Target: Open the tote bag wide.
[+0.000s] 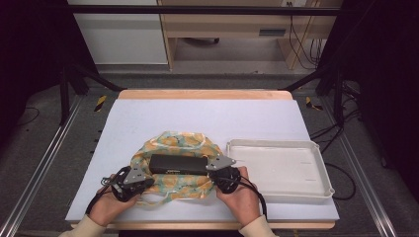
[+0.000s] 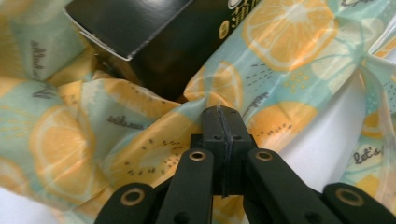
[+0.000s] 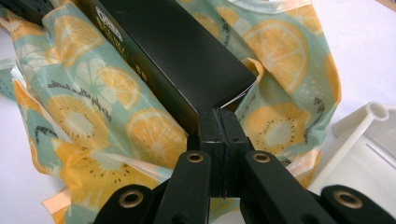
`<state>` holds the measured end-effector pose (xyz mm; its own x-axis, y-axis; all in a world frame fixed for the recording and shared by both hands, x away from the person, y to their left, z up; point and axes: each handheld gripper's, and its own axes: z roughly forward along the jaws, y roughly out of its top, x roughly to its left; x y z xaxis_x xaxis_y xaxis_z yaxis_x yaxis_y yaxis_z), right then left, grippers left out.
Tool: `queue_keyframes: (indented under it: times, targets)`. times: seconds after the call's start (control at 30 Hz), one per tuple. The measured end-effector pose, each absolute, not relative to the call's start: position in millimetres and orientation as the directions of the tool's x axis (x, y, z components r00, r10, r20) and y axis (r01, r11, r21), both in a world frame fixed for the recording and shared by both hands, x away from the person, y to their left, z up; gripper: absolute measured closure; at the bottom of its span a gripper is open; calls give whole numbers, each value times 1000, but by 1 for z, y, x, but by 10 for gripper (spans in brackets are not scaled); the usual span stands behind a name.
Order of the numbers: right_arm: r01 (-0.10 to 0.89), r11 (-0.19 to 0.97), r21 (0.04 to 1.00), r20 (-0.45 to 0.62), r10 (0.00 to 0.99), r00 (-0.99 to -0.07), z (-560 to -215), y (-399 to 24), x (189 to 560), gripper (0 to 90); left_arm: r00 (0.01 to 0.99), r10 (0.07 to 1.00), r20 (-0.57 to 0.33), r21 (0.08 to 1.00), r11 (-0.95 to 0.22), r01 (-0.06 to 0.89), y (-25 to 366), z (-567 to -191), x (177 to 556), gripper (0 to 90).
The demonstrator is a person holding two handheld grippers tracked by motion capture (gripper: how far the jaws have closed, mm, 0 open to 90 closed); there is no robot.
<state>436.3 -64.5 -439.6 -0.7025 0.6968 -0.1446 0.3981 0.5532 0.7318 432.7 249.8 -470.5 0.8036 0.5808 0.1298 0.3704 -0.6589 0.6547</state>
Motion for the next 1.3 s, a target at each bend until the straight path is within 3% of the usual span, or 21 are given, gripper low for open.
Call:
queue_keyframes:
  times: [0.57,0.77,1.03,1.13,1.3]
  targets:
    - [408,479,777,-101,735,-671,-435,-93,421,900,807,580,114,738,-593,322,252,-442,420,899]
    - [407,463,787,-96,744,-662,-434,-109,417,894,801,585,126,765,-572,297,256,-426,421,860]
    - [408,436,802,-102,773,-627,-431,-132,412,715,789,590,174,735,-610,294,254,-408,445,751]
    - [411,415,812,-99,791,-603,-430,-139,411,625,785,593,179,724,-620,303,252,-401,455,646]
    - [417,386,823,-98,819,-565,-427,-149,410,402,798,574,181,677,-661,322,247,-396,470,489]
